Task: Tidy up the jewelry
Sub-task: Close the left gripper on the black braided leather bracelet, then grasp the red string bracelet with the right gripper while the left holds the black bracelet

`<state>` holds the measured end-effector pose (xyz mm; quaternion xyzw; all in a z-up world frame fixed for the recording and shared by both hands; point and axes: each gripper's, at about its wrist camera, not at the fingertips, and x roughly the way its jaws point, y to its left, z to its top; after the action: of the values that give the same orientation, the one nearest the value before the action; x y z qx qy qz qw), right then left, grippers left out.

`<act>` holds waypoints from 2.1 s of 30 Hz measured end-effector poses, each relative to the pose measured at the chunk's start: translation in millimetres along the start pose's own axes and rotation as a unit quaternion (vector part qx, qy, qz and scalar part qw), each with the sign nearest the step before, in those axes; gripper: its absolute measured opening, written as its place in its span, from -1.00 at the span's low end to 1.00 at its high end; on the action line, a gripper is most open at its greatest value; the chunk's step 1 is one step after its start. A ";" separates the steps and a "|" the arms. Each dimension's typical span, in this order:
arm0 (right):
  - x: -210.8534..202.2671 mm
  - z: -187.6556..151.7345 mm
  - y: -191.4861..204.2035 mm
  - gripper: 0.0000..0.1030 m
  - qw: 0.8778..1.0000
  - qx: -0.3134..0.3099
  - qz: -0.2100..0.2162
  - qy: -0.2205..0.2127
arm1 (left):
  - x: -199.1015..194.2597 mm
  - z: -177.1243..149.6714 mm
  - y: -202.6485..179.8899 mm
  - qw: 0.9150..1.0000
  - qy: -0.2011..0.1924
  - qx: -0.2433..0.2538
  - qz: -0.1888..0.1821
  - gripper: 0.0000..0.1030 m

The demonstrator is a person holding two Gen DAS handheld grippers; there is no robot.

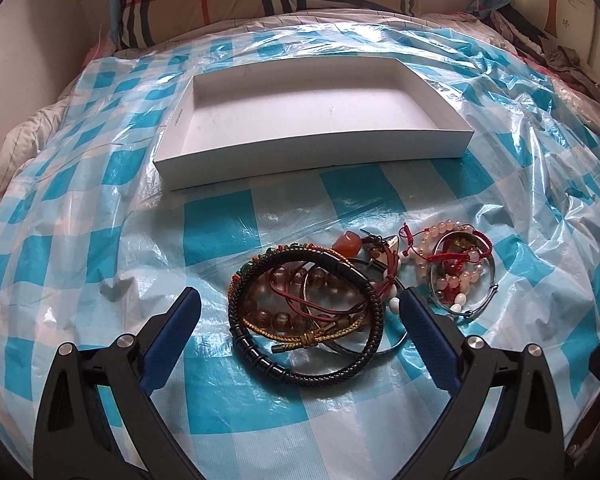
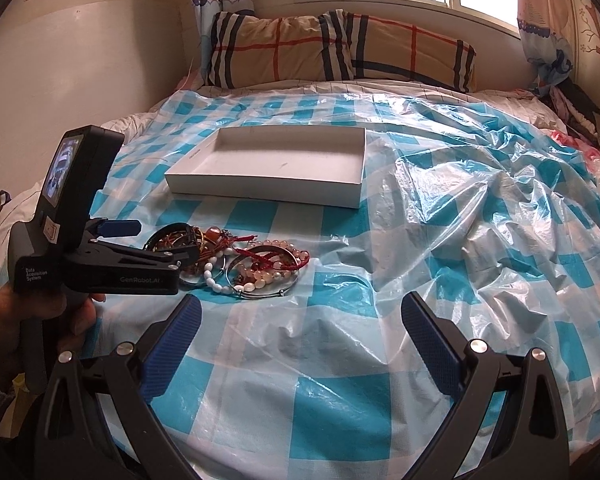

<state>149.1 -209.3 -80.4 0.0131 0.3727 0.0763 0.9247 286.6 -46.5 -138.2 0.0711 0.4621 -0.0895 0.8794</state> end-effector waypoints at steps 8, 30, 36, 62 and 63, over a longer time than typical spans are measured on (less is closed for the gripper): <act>1.4 0.4 3.3 0.86 1.000 -0.004 0.003 0.002 | 7.6 -1.5 1.4 1.000 0.011 -0.004 -0.016 0.43; 38.5 25.1 14.3 0.86 0.998 -0.060 0.016 0.015 | -62.5 -40.9 47.5 0.995 -0.025 -0.076 -0.054 0.22; 74.3 38.9 26.2 0.85 0.993 -0.103 0.046 0.041 | -63.7 -42.7 49.0 0.995 -0.028 -0.075 -0.061 0.22; 79.0 62.9 -5.3 -0.91 0.987 0.000 0.156 0.029 | -72.4 -34.9 48.5 0.993 -0.044 -0.077 -0.076 0.22; 75.6 64.3 -6.1 -0.91 0.987 0.001 0.157 0.026 | -73.2 -34.6 47.9 0.993 -0.045 -0.076 -0.076 0.22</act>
<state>248.1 -201.8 -86.4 0.0708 0.3903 0.2207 0.8911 228.8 14.0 -95.2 -0.0351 0.4316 -0.1236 0.8929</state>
